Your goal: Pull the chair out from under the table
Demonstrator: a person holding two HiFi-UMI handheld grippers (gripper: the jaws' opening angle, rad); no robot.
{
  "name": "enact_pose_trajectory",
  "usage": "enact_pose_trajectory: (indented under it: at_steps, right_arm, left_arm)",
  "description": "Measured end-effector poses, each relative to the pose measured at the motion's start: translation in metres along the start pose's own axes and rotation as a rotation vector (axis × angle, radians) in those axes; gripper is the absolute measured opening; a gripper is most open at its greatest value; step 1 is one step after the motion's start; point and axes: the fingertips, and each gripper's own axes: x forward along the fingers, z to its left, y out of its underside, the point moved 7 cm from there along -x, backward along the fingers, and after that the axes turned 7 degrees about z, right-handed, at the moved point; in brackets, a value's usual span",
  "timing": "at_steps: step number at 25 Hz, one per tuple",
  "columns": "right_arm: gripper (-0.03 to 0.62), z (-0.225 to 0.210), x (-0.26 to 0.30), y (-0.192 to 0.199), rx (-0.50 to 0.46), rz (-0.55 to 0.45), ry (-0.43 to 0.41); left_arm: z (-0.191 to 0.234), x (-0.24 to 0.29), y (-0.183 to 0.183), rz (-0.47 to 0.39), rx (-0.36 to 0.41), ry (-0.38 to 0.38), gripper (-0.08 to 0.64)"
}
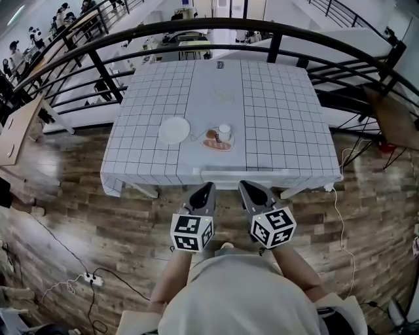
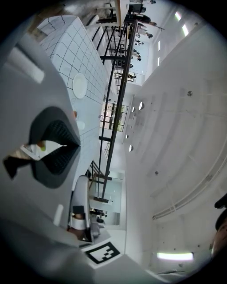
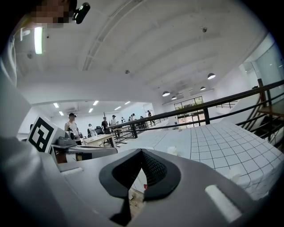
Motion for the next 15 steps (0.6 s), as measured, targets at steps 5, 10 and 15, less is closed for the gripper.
enact_pose_trajectory:
  at_steps: [5, 10, 15]
  right_arm:
    - [-0.002, -0.01, -0.001, 0.004, -0.018, 0.021, 0.026]
    - [-0.002, -0.023, -0.005, 0.011, -0.032, 0.049, 0.049]
    - [-0.002, -0.034, -0.006, 0.015, -0.029, 0.06, 0.071]
  left_arm:
    - [-0.002, 0.011, 0.004, 0.018, -0.004, 0.023, 0.009]
    - [-0.003, 0.022, 0.009, 0.05, 0.008, 0.036, 0.009]
    - [-0.003, 0.032, 0.012, 0.069, 0.024, 0.053, 0.009]
